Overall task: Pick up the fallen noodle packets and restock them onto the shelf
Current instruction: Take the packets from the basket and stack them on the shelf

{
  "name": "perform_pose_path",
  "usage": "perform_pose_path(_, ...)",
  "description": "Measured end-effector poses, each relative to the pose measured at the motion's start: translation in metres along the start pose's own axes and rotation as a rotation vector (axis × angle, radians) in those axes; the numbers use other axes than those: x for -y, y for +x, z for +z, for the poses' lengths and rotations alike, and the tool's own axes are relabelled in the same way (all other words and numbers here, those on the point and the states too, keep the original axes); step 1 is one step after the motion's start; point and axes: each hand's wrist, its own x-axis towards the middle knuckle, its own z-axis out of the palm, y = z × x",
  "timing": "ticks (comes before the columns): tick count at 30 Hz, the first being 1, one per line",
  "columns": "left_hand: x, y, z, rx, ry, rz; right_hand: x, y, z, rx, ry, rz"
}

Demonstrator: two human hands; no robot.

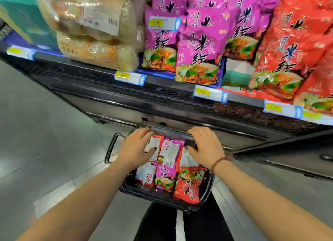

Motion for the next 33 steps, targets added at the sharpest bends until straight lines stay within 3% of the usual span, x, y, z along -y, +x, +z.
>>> perform_pose_path(4, 0.035, -0.032, 0.059, 0.196, -0.053, -0.142, -0.002, -0.003, 0.075, 0.316, 0.095, 0.223)
perform_pose_path(9, 0.059, -0.057, 0.123, 0.244, -0.09, -0.306, -0.032, -0.018, 0.169, 0.477, 0.195, 0.481)
perform_pose_path(14, 0.083, -0.057, 0.19, 0.331, -0.154, -0.394, -0.072, -0.028, 0.222, 0.402, 0.359, 0.714)
perform_pose_path(18, 0.087, -0.039, 0.232, 0.278, -0.222, -0.417, -0.099, -0.026, 0.267, 0.419, 0.443, 0.877)
perform_pose_path(22, 0.088, -0.017, 0.265, 0.263, -0.265, -0.415, -0.12, -0.023, 0.31, 0.271, 0.591, 1.068)
perform_pose_path(30, 0.081, 0.003, 0.305, 0.268, -0.354, -0.42, -0.133, -0.012, 0.344, 0.164, 0.8, 1.23)
perform_pose_path(33, 0.072, 0.004, 0.302, 0.269, -0.394, -0.42, -0.133, -0.012, 0.335, 0.119, 0.869, 1.157)
